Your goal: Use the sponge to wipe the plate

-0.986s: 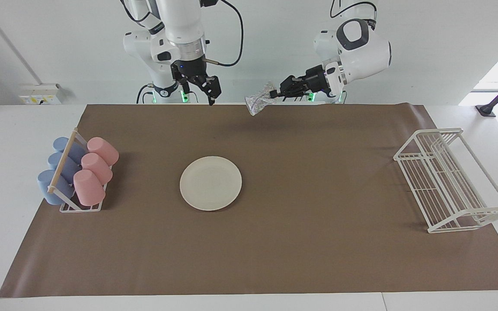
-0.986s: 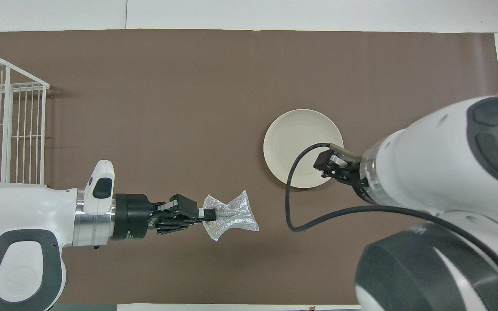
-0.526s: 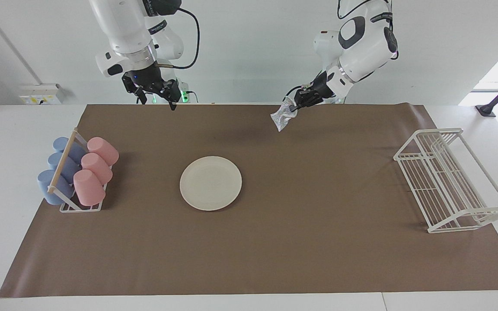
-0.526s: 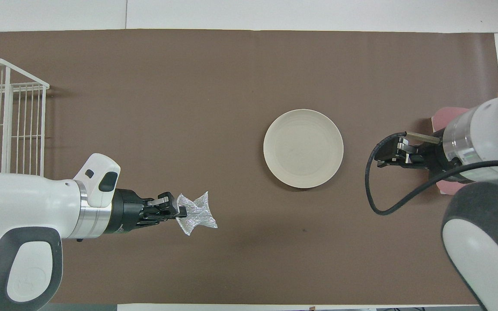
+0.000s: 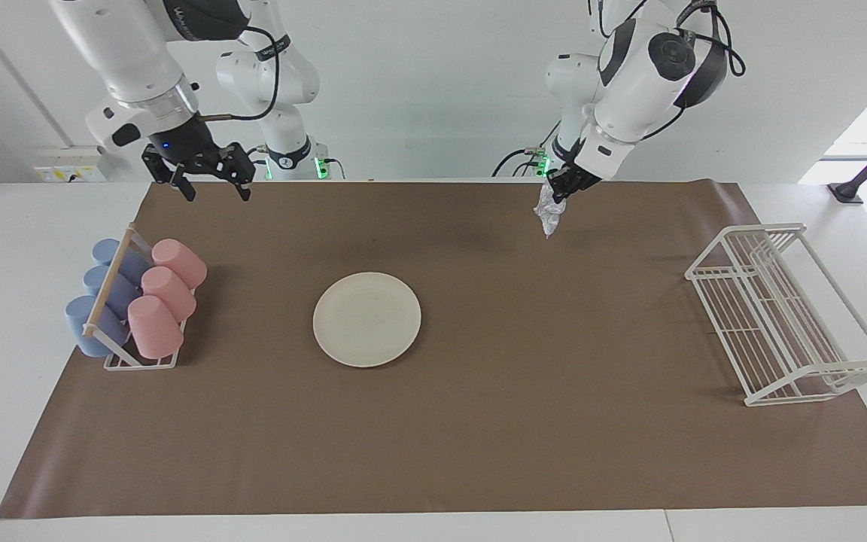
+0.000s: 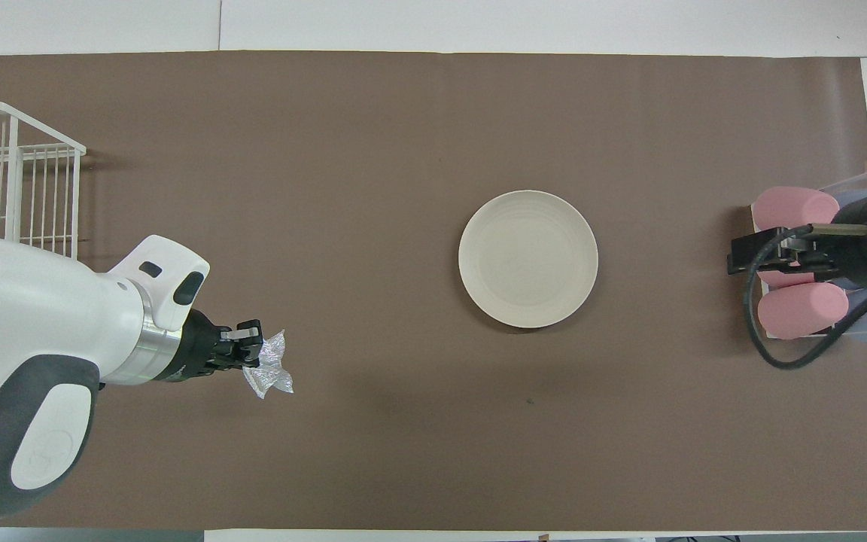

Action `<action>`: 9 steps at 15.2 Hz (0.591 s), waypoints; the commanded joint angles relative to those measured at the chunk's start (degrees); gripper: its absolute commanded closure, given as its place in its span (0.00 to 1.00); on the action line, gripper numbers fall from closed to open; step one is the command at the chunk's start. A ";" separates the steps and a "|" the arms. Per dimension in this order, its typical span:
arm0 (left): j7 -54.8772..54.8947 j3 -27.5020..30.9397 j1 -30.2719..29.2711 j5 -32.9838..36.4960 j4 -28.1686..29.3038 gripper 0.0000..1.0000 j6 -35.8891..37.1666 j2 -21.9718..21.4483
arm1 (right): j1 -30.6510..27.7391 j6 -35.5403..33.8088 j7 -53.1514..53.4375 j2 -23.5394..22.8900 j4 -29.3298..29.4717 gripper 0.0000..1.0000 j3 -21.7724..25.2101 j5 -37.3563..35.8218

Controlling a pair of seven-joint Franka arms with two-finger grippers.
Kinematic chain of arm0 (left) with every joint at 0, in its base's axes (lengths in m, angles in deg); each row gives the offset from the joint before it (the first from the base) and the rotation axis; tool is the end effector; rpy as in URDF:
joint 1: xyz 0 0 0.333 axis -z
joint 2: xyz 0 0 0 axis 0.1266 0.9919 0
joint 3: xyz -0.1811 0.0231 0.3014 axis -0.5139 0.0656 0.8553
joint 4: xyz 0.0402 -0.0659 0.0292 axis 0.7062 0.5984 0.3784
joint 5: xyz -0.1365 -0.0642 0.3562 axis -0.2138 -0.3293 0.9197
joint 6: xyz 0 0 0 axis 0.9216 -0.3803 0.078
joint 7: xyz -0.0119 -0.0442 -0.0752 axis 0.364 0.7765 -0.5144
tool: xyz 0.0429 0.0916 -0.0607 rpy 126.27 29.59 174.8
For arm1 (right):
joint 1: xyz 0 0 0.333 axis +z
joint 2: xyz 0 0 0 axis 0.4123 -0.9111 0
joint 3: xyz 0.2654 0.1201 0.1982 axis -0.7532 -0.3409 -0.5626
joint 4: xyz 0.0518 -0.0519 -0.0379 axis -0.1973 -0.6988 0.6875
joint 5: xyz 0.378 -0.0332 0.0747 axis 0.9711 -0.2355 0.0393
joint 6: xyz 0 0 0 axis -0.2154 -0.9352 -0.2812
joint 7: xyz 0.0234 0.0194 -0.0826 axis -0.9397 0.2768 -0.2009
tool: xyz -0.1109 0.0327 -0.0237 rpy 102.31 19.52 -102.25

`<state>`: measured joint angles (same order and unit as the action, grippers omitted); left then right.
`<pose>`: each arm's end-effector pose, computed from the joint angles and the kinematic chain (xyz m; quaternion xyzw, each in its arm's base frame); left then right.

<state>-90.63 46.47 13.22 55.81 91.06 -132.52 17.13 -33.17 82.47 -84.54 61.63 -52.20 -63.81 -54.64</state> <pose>0.4131 -0.1731 0.5400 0.9900 0.0958 -0.1023 0.0186 0.5135 0.0025 0.6269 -0.9986 0.0332 0.0166 0.0383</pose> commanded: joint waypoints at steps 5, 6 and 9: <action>-2.12 -0.52 0.25 21.39 -12.53 1.00 16.64 6.15 | 8.82 -2.02 -6.59 -4.29 6.02 0.00 7.45 -6.76; -2.12 -0.60 0.42 24.37 -12.71 1.00 17.61 6.51 | 9.35 -3.24 -6.77 -4.20 6.10 0.00 8.85 -6.59; -2.12 -0.60 1.04 32.90 -12.80 1.00 18.58 8.44 | 10.14 -4.84 -6.59 -4.20 6.37 0.00 11.24 -1.94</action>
<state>-91.69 45.92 13.44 83.86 80.17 -116.40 22.94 -23.68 79.09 -89.59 57.90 -47.07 -54.50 -59.31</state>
